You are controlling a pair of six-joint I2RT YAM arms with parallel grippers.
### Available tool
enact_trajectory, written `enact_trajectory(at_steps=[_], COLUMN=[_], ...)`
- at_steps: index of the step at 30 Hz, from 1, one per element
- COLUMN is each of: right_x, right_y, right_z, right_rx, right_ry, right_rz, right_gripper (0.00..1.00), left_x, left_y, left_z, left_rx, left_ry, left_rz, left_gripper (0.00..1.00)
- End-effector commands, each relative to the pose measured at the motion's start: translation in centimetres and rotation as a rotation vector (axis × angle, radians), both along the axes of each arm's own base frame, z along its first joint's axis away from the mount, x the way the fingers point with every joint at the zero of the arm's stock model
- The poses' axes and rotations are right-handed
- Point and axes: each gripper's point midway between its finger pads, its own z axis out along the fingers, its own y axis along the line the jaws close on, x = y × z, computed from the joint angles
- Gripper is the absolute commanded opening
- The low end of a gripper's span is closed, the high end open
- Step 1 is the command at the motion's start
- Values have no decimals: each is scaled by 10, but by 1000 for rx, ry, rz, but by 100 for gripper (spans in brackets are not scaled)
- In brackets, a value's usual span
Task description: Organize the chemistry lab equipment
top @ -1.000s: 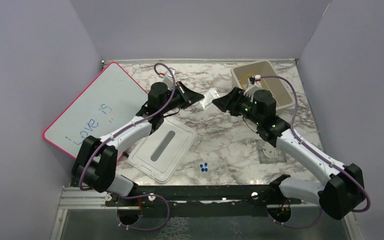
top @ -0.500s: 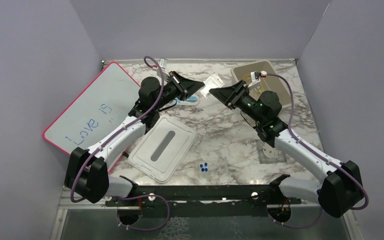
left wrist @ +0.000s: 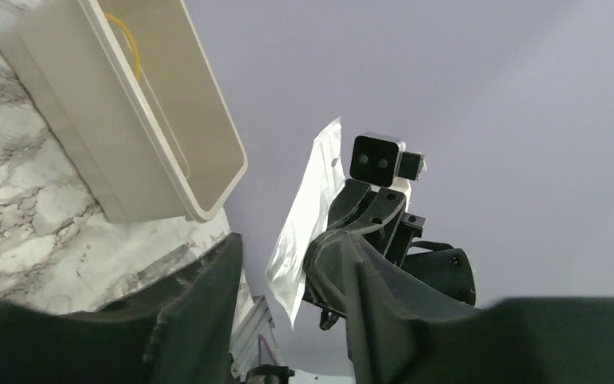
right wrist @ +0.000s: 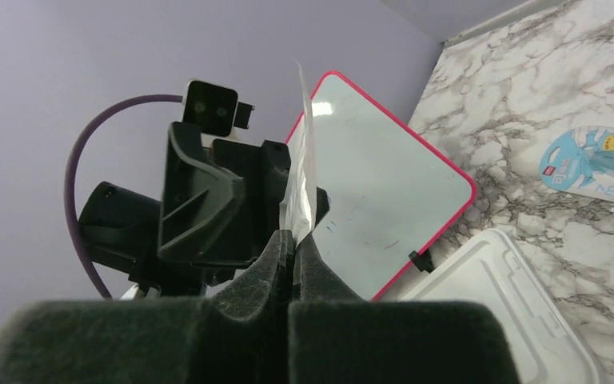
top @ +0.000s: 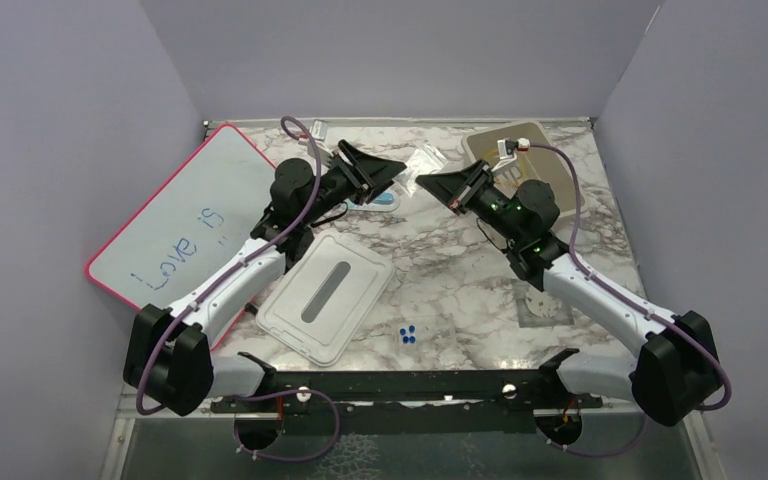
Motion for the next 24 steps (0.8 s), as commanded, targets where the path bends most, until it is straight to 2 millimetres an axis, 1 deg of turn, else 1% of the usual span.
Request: enact_trajectory(at_steps=[1,3,5,7,10,12,16,17,19,21,24], right_x=[8,14,22,33,51,62,84,87,90,92,94], right_y=[-11,-23,-37,-53,-88,-113,-165,-175,-193,-207,-227], right_z=[16,13,7,1,-11,-19,-48,-56,-77,-97,-119], right_rx=[-97,-188,-289,-386,-511,-567,-650,-673,-708,-726,-741], right_ry=[-97,-112,-106,-93,-46,-26,98,134,207,274,351], right_rz=[-87,-152,-215,-273,-365,-412,-463,-479,-508,-531,-573], right_gripper=[1,1,1,1,1,1,1,1,1,1,1], left_x=[-1,3,7,11,13,14,17,17,17,17,17], left_y=[22,35,48,58,72,79,87,87,87,85,83], left_z=[1,-6,-21,-31,-42,-45,-56,-60,-68,-76,-87], left_rx=[48,105,203,324,492,587,736,753,771,773,779], left_ry=[-82,-98,-93,-114,-172,-242,-309,-313,-317,-310,-295], left_rz=[56,99,141,175,206,212,192,184,169,159,137], left_gripper=[63,73,78,81,81,81,81,82,82,82,82])
